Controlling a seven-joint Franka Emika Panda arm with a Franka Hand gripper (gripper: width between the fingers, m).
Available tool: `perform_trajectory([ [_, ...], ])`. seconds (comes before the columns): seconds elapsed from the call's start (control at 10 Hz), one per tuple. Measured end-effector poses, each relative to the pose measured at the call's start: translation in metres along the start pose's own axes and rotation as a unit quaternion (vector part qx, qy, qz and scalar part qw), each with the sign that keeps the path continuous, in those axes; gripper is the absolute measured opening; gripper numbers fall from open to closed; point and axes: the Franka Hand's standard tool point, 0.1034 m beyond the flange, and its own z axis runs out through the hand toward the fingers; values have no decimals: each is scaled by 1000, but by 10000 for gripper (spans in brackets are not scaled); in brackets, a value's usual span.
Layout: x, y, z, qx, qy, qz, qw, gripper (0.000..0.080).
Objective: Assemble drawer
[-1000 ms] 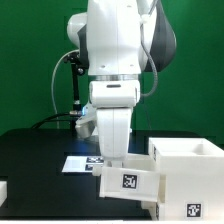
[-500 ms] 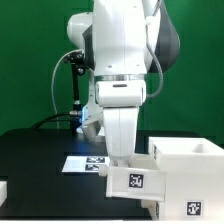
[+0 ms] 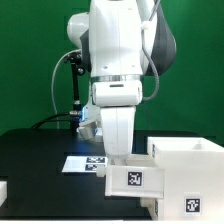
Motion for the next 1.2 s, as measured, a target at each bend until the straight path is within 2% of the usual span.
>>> perform_trajectory([
  [0.3,-3,2,0,-1,0,-21,1000,38],
  [0.6,-7,6,2,4,-1,-48,999,38],
  [0.9,-2,10,1,5,-1,-27,1000,38],
  [1.1,0,8,2,7,-1,-19,1000,38],
  [1.2,-5,5,4,7,0,-21,1000,38],
])
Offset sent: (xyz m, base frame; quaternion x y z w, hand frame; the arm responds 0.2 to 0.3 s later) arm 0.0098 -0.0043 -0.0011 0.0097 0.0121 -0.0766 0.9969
